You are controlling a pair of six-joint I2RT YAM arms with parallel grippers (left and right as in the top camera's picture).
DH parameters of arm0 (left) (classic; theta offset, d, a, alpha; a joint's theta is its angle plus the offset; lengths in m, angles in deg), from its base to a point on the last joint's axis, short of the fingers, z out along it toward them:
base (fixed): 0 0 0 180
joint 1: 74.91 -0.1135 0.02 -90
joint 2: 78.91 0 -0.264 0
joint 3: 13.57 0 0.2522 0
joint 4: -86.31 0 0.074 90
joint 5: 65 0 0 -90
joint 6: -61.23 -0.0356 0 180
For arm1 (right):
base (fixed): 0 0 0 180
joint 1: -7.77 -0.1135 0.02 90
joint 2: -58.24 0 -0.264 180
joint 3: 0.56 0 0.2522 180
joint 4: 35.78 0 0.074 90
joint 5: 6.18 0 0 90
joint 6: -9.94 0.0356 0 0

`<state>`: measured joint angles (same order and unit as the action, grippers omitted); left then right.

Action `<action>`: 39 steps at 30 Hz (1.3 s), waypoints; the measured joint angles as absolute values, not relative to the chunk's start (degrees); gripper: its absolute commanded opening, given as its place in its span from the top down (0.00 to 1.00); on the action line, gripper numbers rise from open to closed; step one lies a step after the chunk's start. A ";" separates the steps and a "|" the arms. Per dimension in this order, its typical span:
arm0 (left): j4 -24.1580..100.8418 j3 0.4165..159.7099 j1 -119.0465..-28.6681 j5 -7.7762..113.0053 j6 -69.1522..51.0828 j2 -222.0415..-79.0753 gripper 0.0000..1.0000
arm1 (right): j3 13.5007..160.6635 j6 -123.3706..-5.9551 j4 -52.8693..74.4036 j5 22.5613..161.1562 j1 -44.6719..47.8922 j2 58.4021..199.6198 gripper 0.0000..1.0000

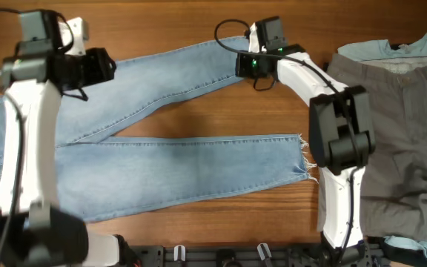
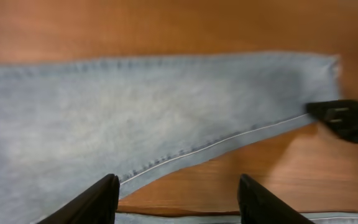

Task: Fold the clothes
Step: 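Release the jeans and move the right gripper to the leg hems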

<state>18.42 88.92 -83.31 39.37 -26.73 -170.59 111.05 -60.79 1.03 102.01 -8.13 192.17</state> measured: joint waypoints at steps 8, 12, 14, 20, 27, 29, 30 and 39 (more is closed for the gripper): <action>14.57 88.96 -83.31 38.98 -26.55 -163.71 0.33 | 113.58 -54.43 12.50 88.66 -7.25 191.31 0.95; 13.83 88.96 -83.31 38.82 -26.55 -163.71 0.28 | 113.61 -58.48 13.34 90.25 -1.92 190.99 0.76; 13.22 88.96 -83.31 37.88 -26.49 -163.71 0.26 | 113.71 -62.54 13.77 93.64 0.57 190.96 0.66; 5.83 88.96 -88.53 31.41 -23.82 -163.71 0.27 | 112.23 -69.65 20.37 98.21 2.10 186.16 0.48; -1.58 88.81 -110.83 29.16 -15.36 -163.64 0.35 | 112.10 -71.42 30.27 100.55 2.10 163.32 0.40; -0.92 87.47 -118.48 28.68 -13.40 -163.44 0.43 | 112.43 -71.44 35.10 100.85 2.08 156.82 0.38; -0.12 86.07 -121.30 28.40 -12.67 -163.29 0.44 | 112.47 -71.39 37.22 100.98 2.10 154.73 0.38; 18.09 66.84 -142.30 27.52 -9.29 -163.88 0.29 | 107.57 -71.13 50.75 101.40 2.10 151.56 0.37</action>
